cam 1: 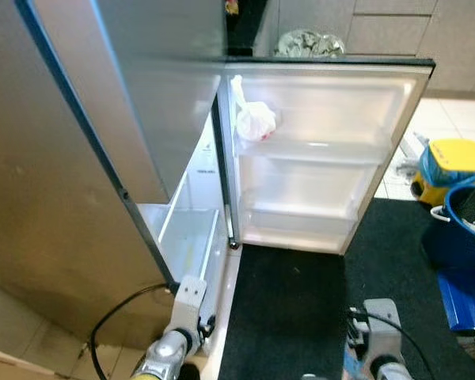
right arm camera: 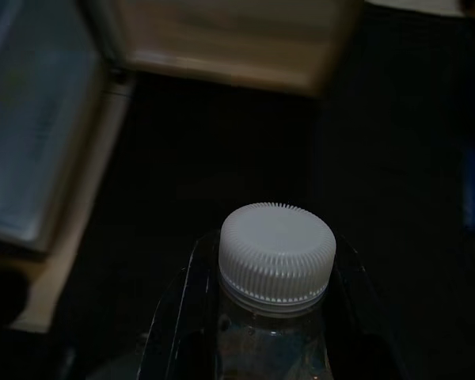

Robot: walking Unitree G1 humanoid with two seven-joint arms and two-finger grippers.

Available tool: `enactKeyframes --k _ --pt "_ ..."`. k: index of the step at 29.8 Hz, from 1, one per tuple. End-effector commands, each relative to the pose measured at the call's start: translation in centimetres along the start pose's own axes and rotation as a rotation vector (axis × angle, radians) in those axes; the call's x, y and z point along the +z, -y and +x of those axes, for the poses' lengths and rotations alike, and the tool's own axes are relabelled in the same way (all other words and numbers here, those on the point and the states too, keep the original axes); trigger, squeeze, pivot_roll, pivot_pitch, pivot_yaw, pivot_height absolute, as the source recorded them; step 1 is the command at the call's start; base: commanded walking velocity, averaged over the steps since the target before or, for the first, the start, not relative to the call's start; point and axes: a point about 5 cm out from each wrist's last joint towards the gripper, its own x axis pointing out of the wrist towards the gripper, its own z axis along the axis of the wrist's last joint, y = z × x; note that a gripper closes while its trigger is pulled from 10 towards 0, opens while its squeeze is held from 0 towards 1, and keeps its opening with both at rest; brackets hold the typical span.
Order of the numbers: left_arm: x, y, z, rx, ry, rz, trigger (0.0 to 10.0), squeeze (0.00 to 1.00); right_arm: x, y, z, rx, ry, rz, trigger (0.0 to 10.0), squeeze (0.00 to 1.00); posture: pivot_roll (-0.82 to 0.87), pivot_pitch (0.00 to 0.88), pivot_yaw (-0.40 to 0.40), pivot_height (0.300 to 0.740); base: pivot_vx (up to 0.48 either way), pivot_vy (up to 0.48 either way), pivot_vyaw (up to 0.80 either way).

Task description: Restocking fridge

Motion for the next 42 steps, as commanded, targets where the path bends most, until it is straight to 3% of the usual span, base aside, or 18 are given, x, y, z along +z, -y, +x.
enactKeyframes --k 1,7,20,42 --pt "-1.1 -0.7 -0.5 0.003 -0.044 0.017 10.0 0.0 -0.3 0.9 -0.2 -0.051 0.005 0.011 10.0 0.0 -0.07 0.045 0.007 0.74 0.0 0.0 0.0" --pt "-1.2 -0.7 -0.6 -0.008 -0.037 0.026 10.0 0.0 -0.5 1.3 -0.4 -0.064 0.002 0.019 10.0 0.0 -0.06 0.055 0.005 0.74 0.0 0.0 0.0" --pt "-0.7 -0.6 -0.4 0.006 -0.016 0.073 10.0 0.0 0.3 -0.1 0.0 -0.022 0.038 0.001 10.0 0.0 -0.06 0.053 0.006 0.74 0.0 0.0 0.0" --pt "-0.2 -0.4 -0.2 0.014 -0.006 0.084 10.0 0.0 0.4 0.1 0.0 -0.025 0.039 -0.007 10.0 0.0 -0.07 0.042 0.007 0.74 0.0 -0.406 0.0"
